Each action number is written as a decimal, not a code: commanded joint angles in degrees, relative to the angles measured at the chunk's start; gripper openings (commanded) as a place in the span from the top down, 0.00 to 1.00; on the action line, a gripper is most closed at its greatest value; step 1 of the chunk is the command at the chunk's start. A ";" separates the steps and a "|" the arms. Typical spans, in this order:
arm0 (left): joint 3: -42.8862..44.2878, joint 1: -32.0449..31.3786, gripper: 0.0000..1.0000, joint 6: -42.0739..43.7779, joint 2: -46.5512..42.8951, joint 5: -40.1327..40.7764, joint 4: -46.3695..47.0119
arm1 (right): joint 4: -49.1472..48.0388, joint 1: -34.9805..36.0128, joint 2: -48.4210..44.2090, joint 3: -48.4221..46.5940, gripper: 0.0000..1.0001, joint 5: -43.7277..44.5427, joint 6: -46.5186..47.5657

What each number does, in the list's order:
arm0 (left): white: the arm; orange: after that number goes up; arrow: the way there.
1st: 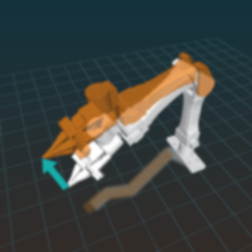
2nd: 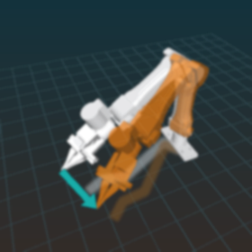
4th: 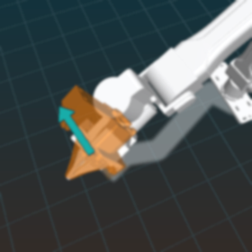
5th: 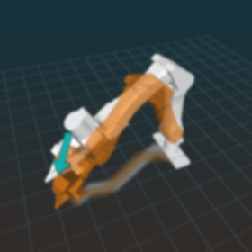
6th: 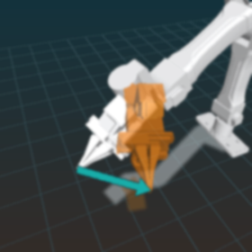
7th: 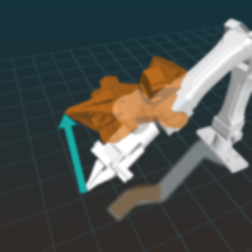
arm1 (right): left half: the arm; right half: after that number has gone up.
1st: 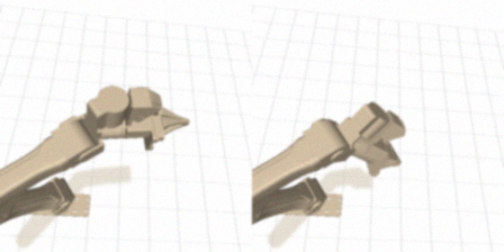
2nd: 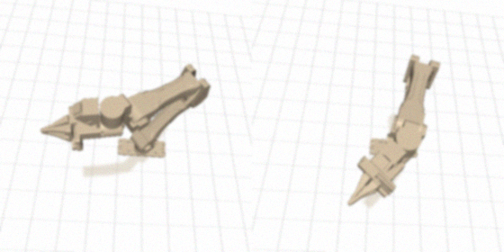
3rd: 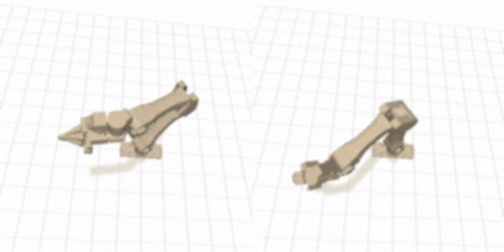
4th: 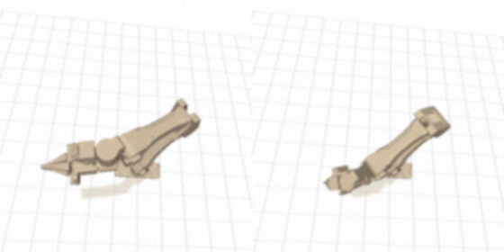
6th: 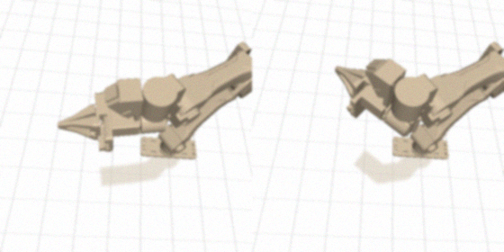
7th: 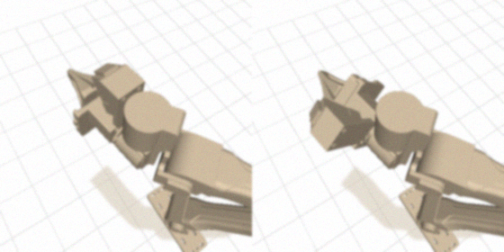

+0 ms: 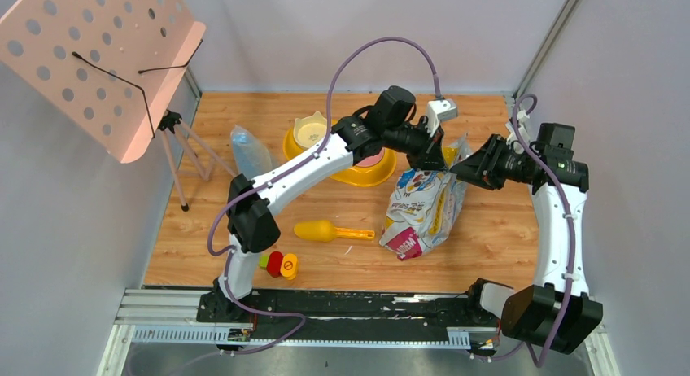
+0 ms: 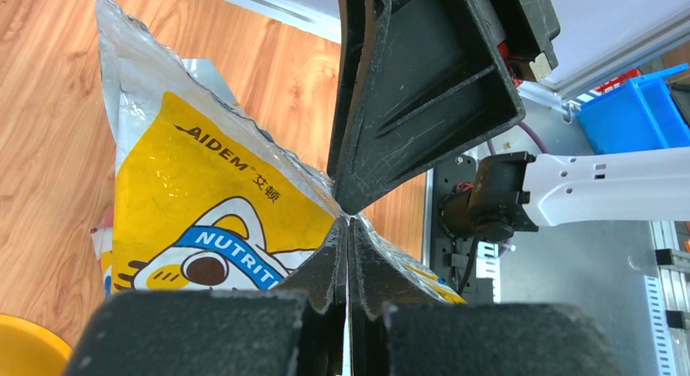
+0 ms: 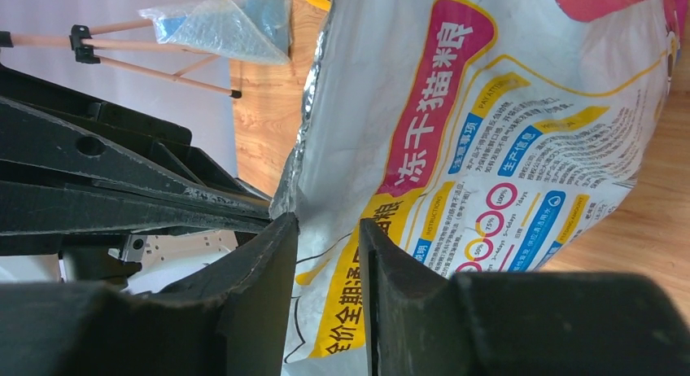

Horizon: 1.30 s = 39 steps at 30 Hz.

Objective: Serve the pet food

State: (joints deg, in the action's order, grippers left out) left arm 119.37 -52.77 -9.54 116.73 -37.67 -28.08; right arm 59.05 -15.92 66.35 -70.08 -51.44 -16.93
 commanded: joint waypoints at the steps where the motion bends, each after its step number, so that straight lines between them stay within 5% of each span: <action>1: 0.35 0.13 1.00 1.44 -0.27 -0.64 1.37 | 1.18 0.20 -2.11 1.36 0.67 2.90 0.56; 12: 0.63 0.20 1.00 1.69 -0.54 -0.55 1.27 | 5.83 -0.27 -1.85 -0.39 0.75 15.90 0.72; 18: 0.86 0.17 1.00 1.73 -0.53 -1.02 1.43 | 6.39 -0.47 1.17 -2.11 0.81 13.47 0.28; 23: 2.18 0.15 0.45 1.60 -0.85 0.35 0.97 | 9.02 -0.52 3.78 -6.86 0.81 14.44 0.91; 25: 2.75 0.02 0.37 0.87 -0.71 0.38 1.71 | 10.73 -0.52 4.93 -8.75 0.81 14.27 1.51; 34: 7.84 -0.66 0.31 -3.02 3.99 2.83 1.89 | 10.65 -0.57 6.79 -9.26 0.86 4.13 5.13; 39: 9.73 -0.63 0.33 -4.81 6.35 2.83 1.83 | 10.39 -0.56 6.11 -7.44 1.00 3.03 4.84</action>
State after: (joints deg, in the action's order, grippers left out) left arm 126.34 -53.17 -11.84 121.32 -35.51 -27.38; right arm 70.41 -16.32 72.99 -78.32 -46.72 -13.39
